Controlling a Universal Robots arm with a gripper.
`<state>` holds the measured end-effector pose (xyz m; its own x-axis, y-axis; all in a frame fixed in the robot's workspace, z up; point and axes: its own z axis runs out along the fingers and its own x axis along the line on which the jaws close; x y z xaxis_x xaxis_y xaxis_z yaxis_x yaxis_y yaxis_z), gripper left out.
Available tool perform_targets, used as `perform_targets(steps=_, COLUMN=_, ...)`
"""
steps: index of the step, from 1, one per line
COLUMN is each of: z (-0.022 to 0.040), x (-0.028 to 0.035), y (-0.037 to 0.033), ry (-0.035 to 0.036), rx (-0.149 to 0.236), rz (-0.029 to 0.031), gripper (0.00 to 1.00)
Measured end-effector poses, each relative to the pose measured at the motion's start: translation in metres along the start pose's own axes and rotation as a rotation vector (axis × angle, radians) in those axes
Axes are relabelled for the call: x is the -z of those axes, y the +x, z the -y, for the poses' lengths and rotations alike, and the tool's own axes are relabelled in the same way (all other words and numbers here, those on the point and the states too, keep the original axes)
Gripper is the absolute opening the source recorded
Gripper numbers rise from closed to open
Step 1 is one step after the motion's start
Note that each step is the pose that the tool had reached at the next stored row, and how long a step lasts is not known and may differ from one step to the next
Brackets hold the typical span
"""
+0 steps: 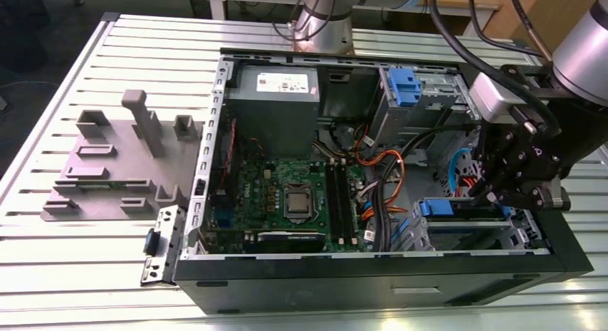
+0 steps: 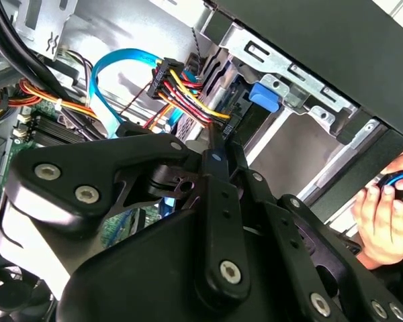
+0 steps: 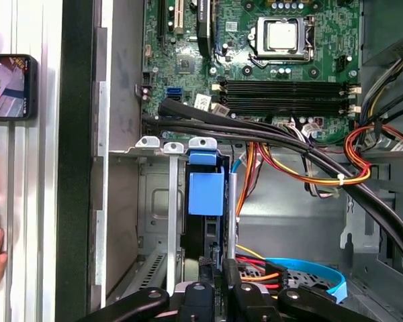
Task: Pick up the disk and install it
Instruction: 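Insert the first disk wire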
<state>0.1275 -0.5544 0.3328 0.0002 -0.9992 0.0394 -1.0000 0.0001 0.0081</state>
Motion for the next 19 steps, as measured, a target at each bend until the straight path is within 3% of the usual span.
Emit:
perform_targets(steps=6, z=0.0000, x=0.0002, y=0.0001, ry=0.0034, rx=-0.009, rz=0.0014, gripper=0.18)
perform_targets(steps=9, z=-0.0001, x=0.0000, y=0.0001, ry=0.0036, rx=-0.009, rz=0.0128, gripper=0.18)
perform_targets(steps=19, z=-0.0001, x=-0.0004, y=0.0023, ry=0.0039, rx=-0.004, rz=0.0135, gripper=0.18)
